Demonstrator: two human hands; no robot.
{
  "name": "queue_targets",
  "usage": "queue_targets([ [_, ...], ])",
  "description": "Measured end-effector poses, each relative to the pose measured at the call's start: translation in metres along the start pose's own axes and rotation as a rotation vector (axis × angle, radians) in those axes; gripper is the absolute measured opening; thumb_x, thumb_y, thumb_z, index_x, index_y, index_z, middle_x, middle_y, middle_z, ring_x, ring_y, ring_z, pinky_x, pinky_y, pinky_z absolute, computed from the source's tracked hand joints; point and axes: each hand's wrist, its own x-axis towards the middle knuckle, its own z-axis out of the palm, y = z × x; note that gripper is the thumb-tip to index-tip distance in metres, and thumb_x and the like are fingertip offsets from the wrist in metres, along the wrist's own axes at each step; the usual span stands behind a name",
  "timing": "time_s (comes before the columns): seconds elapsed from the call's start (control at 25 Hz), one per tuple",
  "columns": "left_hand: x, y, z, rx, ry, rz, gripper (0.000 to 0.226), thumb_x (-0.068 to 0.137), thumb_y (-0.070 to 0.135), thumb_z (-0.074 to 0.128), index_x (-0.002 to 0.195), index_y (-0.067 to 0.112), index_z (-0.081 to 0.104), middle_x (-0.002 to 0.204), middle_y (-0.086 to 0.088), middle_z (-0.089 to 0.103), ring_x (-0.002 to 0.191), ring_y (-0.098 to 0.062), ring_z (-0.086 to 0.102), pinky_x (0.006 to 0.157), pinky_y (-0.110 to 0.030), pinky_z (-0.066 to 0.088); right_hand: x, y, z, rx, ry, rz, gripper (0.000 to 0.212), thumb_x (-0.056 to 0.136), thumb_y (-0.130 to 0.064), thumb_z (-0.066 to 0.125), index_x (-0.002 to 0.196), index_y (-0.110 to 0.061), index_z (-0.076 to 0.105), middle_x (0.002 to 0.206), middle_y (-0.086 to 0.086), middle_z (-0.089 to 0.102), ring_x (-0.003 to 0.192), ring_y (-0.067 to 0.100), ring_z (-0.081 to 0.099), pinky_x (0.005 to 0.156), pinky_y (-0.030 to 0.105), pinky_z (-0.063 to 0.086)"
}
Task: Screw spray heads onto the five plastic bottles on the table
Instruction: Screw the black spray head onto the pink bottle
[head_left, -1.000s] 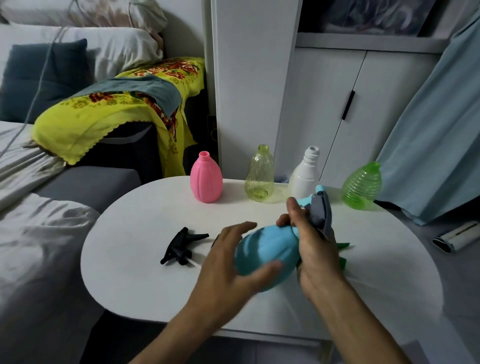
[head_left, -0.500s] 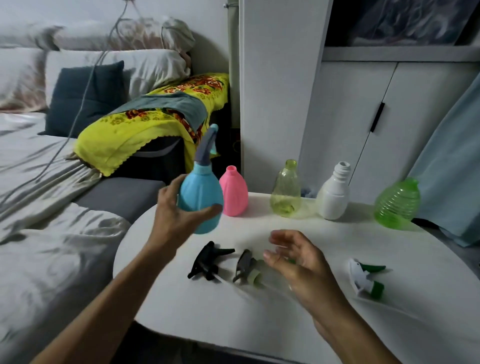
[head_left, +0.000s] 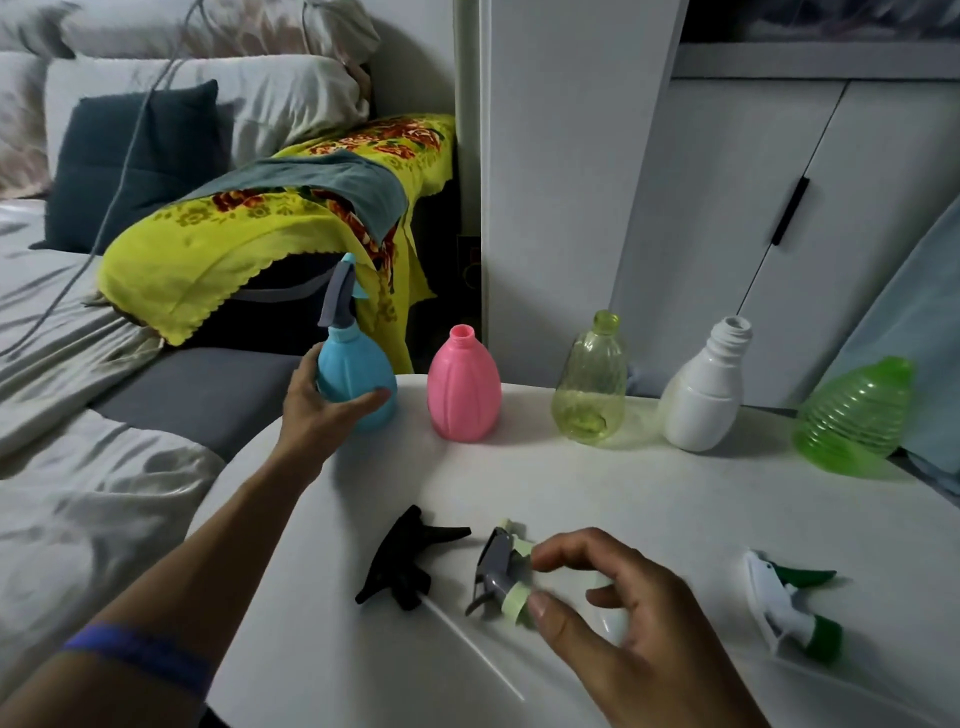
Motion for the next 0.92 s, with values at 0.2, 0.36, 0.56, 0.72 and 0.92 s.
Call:
queue_targets([
  [0.2, 0.005, -0.01, 0.002, -0.023, -0.029, 0.028, 0.083, 0.052, 0.038, 0.091, 0.119, 0.053, 0.046, 0.124, -0.001, 0.055, 0.107, -0.015, 0.058, 0.071, -0.027, 0.053, 0.002, 0.004, -0.001, -0.042, -0.032, -0.037, 0.038, 0.073, -0.033, 0.079, 0.098, -0.053, 0.059, 0.099, -0.009, 0.071, 0.097, 0.001, 0.059, 0.081, 0.023, 0.049],
  [0.36, 0.004, -0.006, 0.006, -0.023, -0.031, 0.021, 0.088, 0.056, 0.03, 0.093, 0.127, 0.046, 0.043, 0.126, -0.002, 0.053, 0.109, -0.018, 0.057, 0.073, -0.028, 0.053, 0.001, 0.006, -0.001, -0.045, 0.002, -0.037, 0.04, 0.062, -0.054, 0.065, 0.101, -0.057, 0.056, 0.101, -0.014, 0.07, 0.101, -0.003, 0.058, 0.082, 0.016, 0.047],
  [0.56, -0.029, 0.01, -0.005, 0.002, 0.153, -0.085, 0.065, 0.069, 0.045, 0.083, 0.122, 0.026, 0.051, 0.122, -0.004, 0.058, 0.113, -0.025, 0.058, 0.087, -0.042, 0.054, 0.003, 0.005, -0.01, -0.056, 0.016, -0.071, 0.044, 0.06, -0.067, 0.058, 0.096, -0.043, 0.064, 0.099, -0.019, 0.069, 0.102, -0.002, 0.059, 0.087, 0.027, 0.048],
  [0.72, -0.069, 0.041, -0.001, 0.384, 0.223, 0.5, 0.031, 0.085, 0.039, 0.066, 0.102, 0.015, 0.057, 0.096, -0.004, 0.058, 0.085, -0.023, 0.056, 0.064, -0.04, 0.052, 0.001, 0.006, -0.022, -0.115, 0.035, -0.117, 0.036, 0.071, -0.061, 0.059, 0.1, -0.04, 0.061, 0.099, -0.022, 0.066, 0.102, -0.002, 0.057, 0.086, 0.025, 0.047],
  [0.92, -0.073, 0.079, 0.091, 0.326, -0.066, 0.185, 0.102, 0.065, 0.043, 0.087, 0.146, 0.021, 0.029, 0.144, -0.009, 0.04, 0.128, -0.024, 0.041, 0.103, -0.044, 0.04, -0.006, 0.004, -0.03, -0.203, 0.05, -0.162, 0.02, 0.077, -0.051, 0.061, 0.093, -0.039, 0.058, 0.093, -0.024, 0.062, 0.096, -0.002, 0.057, 0.081, 0.025, 0.049],
])
